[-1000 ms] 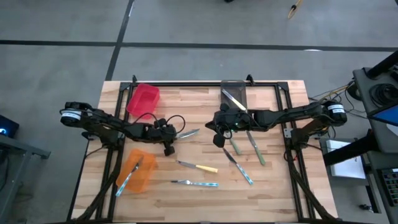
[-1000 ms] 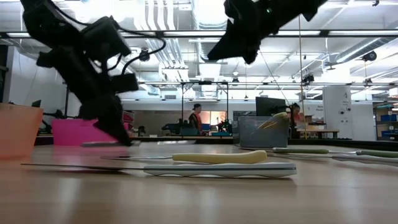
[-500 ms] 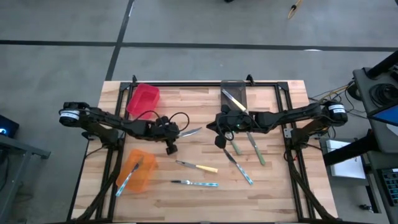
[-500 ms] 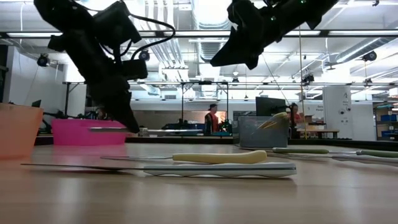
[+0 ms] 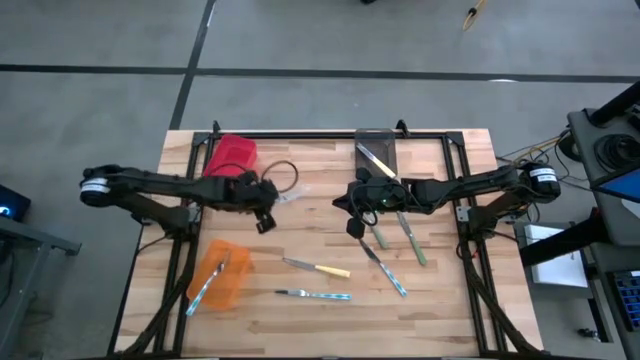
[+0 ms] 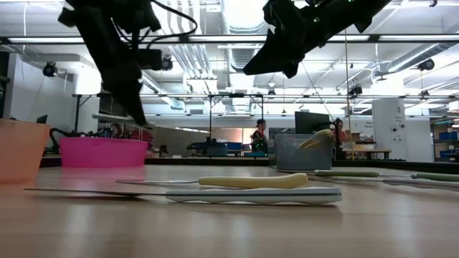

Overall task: Sort silverware by color (type)
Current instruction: Put the left green knife into the red bin

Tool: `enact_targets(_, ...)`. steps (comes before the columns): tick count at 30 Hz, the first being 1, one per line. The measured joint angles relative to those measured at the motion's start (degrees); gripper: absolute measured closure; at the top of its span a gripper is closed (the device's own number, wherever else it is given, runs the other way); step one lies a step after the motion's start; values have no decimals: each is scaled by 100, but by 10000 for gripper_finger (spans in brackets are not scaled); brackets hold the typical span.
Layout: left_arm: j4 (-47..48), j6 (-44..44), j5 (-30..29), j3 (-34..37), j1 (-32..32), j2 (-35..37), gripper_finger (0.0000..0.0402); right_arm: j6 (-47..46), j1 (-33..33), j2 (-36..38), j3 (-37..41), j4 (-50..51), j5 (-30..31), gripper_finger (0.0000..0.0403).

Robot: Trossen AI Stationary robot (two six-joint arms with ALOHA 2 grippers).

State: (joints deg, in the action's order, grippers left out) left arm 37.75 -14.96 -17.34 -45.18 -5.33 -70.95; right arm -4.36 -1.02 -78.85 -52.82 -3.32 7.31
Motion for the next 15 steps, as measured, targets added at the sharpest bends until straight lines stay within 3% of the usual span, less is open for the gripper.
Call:
enact_targets(7, 1588, -505, -276, -119, -1161, 951, 379, 222, -50, 2, 0, -9, -1, 385)
enact_targets(15, 1886, -244, -31, -111, -2884, 1387, 379, 277, -129, 2, 0, -22, 5, 385)
